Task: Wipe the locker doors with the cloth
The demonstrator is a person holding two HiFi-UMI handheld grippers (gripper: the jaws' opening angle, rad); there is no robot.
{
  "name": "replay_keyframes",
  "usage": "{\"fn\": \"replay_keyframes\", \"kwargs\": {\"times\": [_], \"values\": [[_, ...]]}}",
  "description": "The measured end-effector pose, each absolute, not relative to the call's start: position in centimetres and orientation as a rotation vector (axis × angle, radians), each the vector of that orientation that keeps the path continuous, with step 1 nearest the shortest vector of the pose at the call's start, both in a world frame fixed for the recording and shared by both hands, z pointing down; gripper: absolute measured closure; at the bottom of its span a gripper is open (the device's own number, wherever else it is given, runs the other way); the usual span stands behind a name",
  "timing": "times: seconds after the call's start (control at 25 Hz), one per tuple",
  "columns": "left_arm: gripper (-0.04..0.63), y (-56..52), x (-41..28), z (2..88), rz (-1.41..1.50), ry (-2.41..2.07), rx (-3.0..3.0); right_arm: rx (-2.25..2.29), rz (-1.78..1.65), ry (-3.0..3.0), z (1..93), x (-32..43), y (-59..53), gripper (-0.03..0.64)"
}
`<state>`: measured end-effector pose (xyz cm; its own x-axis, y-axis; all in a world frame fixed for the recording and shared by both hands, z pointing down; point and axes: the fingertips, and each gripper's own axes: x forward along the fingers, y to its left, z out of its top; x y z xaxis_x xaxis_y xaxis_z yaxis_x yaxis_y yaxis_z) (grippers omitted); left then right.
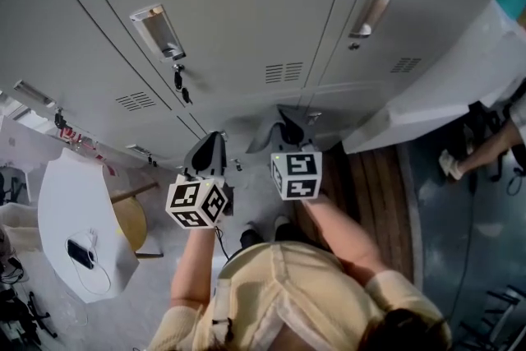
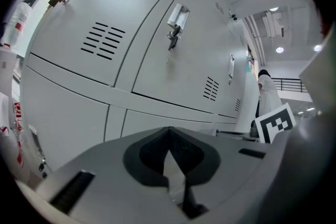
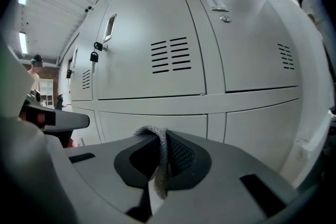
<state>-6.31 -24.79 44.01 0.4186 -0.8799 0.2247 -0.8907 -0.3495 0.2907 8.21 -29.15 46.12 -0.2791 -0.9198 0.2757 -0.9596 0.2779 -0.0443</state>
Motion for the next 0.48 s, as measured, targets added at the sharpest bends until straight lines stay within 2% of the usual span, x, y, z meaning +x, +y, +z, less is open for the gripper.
{"fn": "replay_keyframes", "kwargs": {"times": [0.48], "values": [[0.607, -20.3, -15.9, 44.9, 0.019, -1.772, 2.098, 1.461, 0.341, -2.514, 47.5, -2.8, -26.5, 0.611]]}}
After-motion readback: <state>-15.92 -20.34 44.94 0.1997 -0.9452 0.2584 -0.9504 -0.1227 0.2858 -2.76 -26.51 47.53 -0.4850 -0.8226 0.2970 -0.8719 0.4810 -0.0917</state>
